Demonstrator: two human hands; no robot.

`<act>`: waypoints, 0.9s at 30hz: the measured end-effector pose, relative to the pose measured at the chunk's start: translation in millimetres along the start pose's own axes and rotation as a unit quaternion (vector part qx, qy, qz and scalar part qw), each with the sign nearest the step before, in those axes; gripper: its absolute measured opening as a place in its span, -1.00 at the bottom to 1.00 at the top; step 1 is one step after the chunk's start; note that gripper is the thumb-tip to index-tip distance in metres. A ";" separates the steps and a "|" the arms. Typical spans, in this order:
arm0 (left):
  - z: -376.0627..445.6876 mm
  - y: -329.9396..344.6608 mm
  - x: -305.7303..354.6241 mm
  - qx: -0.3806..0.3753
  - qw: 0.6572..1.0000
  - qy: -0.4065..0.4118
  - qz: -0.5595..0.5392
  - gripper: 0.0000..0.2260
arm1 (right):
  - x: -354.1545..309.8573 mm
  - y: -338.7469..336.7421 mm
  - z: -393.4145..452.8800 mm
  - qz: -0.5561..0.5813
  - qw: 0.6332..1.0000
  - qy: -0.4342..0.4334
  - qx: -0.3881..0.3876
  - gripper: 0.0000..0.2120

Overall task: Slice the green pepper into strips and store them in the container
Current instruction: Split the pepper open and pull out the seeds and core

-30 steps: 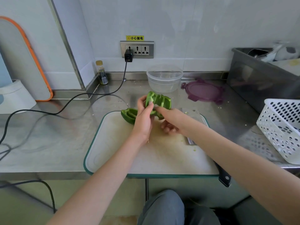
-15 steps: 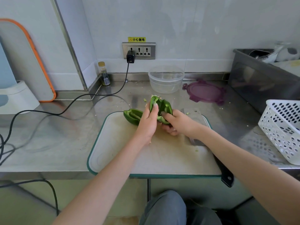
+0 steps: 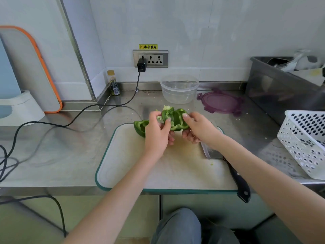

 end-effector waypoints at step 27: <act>-49.9 7.7 5.8 -0.192 0.935 0.118 0.272 -0.35 | 35.1 -61.9 -100.0 -0.400 0.894 0.102 0.176 -0.47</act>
Point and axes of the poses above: each hand's wrist, its own z-axis towards the middle knuckle, its own y-axis out of the palm, x = y × z, the point moved 8 cm from there along z, towards the middle knuckle, and after that the axes turned 4 degrees about z, right-handed, at the moved point
